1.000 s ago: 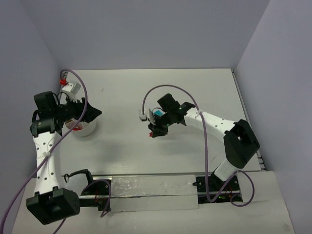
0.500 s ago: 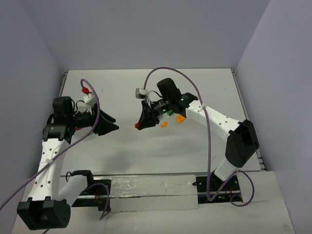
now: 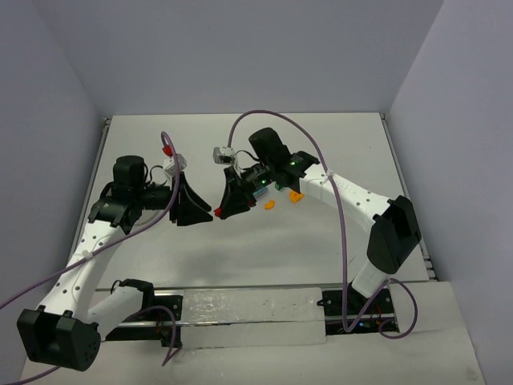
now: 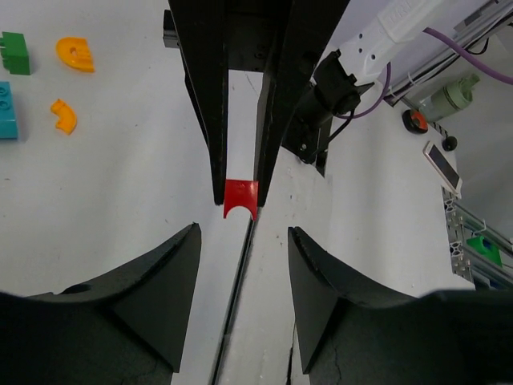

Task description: Sort the legos into containers by color

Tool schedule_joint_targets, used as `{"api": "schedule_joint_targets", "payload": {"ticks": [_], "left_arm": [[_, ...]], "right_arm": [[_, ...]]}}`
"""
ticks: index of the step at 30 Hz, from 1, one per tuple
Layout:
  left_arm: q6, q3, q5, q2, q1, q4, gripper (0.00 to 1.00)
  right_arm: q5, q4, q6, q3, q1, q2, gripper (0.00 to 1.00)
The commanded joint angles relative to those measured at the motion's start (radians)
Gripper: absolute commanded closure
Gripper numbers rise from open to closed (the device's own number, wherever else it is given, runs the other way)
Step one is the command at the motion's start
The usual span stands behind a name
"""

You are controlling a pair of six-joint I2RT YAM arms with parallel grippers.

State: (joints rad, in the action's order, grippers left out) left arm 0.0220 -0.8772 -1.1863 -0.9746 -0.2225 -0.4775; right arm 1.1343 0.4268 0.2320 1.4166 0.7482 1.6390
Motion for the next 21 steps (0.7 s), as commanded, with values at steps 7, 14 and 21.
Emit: {"api": "schedule_joint_targets", "payload": {"ticks": [7, 14, 21], "left_arm": [[0.076, -0.039, -0.004, -0.040, -0.042, 0.109, 0.46], [0.076, -0.043, 0.008, -0.060, -0.062, 0.109, 0.48], [0.070, -0.042, 0.004, -0.059, -0.066, 0.109, 0.66]], "right_arm": [[0.027, 0.002, -0.020, 0.055, 0.018, 0.021, 1.00], [0.027, -0.003, -0.030, 0.060, 0.018, 0.022, 1.00], [0.024, -0.002, -0.037, 0.062, 0.018, 0.026, 1.00]]}}
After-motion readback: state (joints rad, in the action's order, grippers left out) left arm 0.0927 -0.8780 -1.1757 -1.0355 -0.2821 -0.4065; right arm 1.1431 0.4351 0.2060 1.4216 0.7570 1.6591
